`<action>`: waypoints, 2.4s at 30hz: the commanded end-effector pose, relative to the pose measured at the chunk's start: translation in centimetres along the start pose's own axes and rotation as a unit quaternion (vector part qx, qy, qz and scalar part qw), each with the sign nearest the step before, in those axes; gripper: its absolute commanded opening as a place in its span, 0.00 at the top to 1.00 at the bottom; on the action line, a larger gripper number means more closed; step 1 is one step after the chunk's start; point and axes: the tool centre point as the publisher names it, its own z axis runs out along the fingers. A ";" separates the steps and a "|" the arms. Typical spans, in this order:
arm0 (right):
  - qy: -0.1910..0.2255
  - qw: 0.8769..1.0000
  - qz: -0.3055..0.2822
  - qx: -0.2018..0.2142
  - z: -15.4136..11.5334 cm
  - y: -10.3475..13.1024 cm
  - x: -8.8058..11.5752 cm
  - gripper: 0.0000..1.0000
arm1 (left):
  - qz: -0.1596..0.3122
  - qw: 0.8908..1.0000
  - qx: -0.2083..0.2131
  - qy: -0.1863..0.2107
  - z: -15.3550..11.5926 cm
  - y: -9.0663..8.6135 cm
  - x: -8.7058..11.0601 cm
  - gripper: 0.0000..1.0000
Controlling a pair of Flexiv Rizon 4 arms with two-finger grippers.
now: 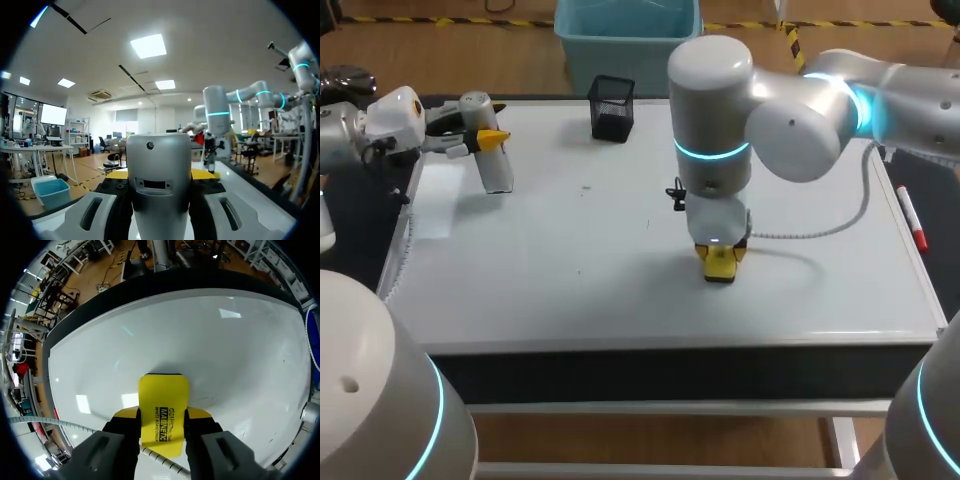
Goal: Pick up the inspection probe, press it on each red-marked spot on the whiteboard one by one, put down the probe, pick up the eraser, and wipe off all the red marks.
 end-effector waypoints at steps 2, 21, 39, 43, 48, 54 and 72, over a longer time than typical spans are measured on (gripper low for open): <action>-0.007 1.000 0.003 0.006 0.0 -0.3 1.4 1.00 | 0.000 1.000 0.000 0.000 0.0 -0.1 0.0 1.00; -0.038 0.998 -0.045 -0.002 -4.8 -2.5 5.8 1.00 | 0.000 1.000 0.000 0.000 0.0 -0.1 0.0 1.00; -0.031 0.999 -0.041 0.007 -4.8 -2.8 6.1 1.00 | 0.000 1.000 0.000 0.000 0.0 -0.1 0.0 1.00; -0.033 0.998 -0.043 0.004 -4.6 -2.7 6.1 1.00 | 0.000 1.000 0.000 0.000 0.0 -0.1 0.0 1.00; -0.024 0.999 -0.039 0.010 -4.2 -5.0 6.0 1.00 | 0.000 1.000 0.000 0.000 0.0 -0.1 0.0 1.00; -0.020 0.998 -0.051 0.024 -5.1 -10.2 5.5 1.00 | 0.000 1.000 0.000 0.000 0.0 -0.1 0.0 1.00; 0.015 0.996 -0.086 0.000 -6.4 -24.5 2.7 1.00 | 0.000 1.000 0.000 0.000 0.0 -0.1 0.0 1.00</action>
